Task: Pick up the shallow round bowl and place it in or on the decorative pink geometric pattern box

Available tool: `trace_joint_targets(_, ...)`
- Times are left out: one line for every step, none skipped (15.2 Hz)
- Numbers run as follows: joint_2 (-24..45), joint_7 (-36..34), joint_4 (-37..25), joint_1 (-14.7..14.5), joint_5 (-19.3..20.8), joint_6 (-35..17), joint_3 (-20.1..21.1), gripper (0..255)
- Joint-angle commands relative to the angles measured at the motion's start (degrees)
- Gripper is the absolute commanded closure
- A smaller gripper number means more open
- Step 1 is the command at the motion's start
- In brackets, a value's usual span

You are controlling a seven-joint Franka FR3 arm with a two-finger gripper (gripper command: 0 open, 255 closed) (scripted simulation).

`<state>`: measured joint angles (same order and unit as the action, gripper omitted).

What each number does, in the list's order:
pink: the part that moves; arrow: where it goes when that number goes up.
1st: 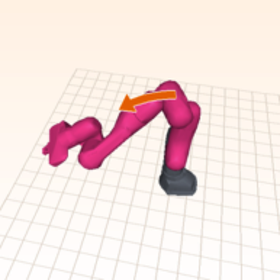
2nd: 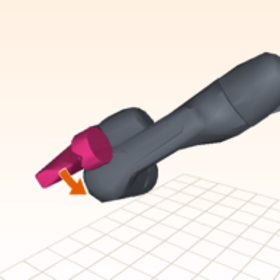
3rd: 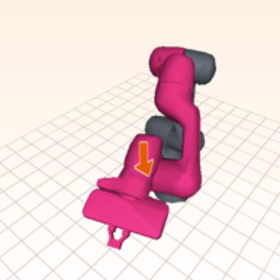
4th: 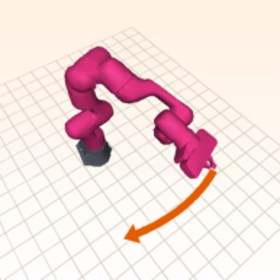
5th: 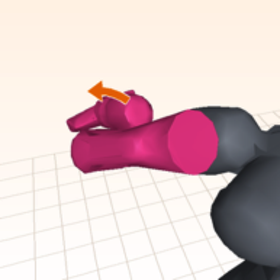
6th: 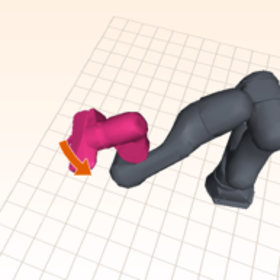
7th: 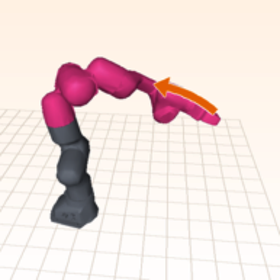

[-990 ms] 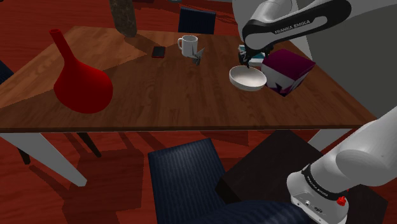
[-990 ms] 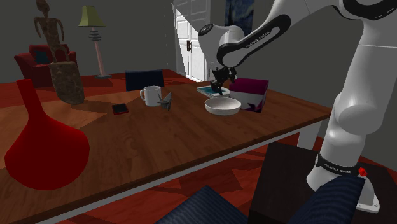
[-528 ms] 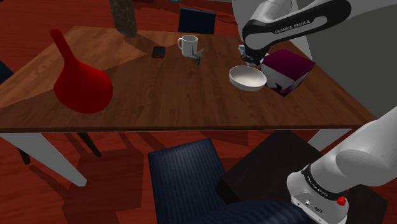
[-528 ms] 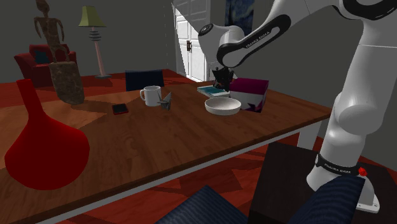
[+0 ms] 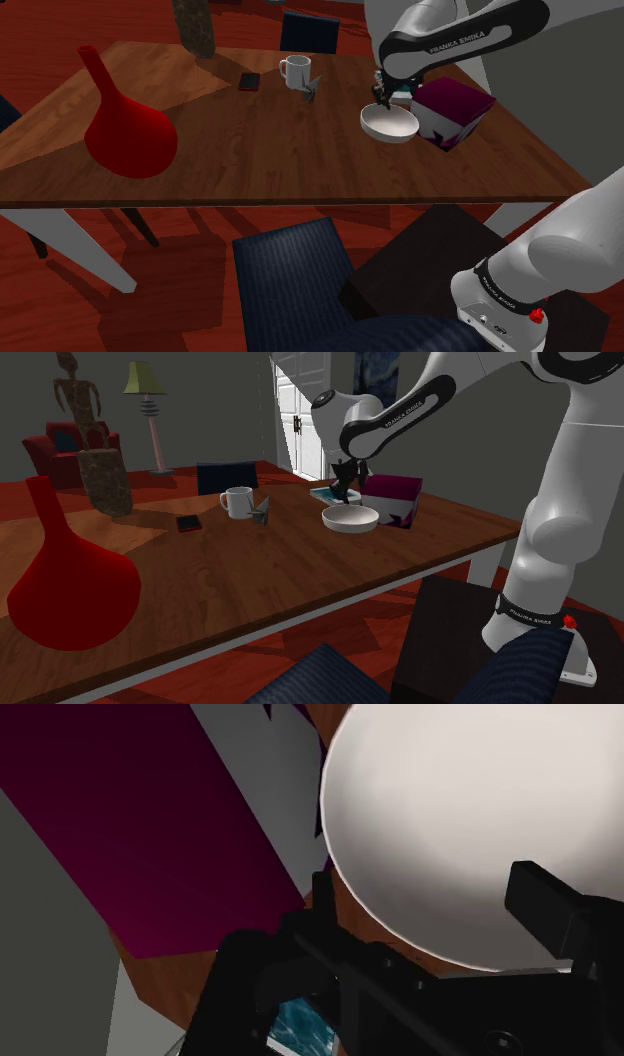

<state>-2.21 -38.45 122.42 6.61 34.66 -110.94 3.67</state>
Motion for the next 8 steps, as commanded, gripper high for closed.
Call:
trace_joint_targets(0.8, 2.7, 0.3, -0.4, -3.1, -2.6, 0.2, 0)
trace_joint_targets(1.2, 4.3, 0.5, -0.6, -4.9, -3.9, 0.3, 0)
trace_joint_targets(1.5, 6.0, 0.7, -0.8, -6.8, -5.2, 0.5, 0)
trace_joint_targets(1.8, 7.7, 0.9, -1.1, -8.7, -6.4, 0.7, 0)
trace_joint_targets(2.2, 9.5, 1.1, -1.3, -10.7, -7.5, 0.9, 0)
trace_joint_targets(2.5, 11.3, 1.2, -1.6, -12.7, -8.6, 1.1, 0)
trace_joint_targets(2.7, 13.2, 1.4, -1.8, -14.8, -9.6, 1.3, 0)
trace_joint_targets(3.0, 15.0, 1.5, -2.0, -16.8, -10.5, 1.6, 0)
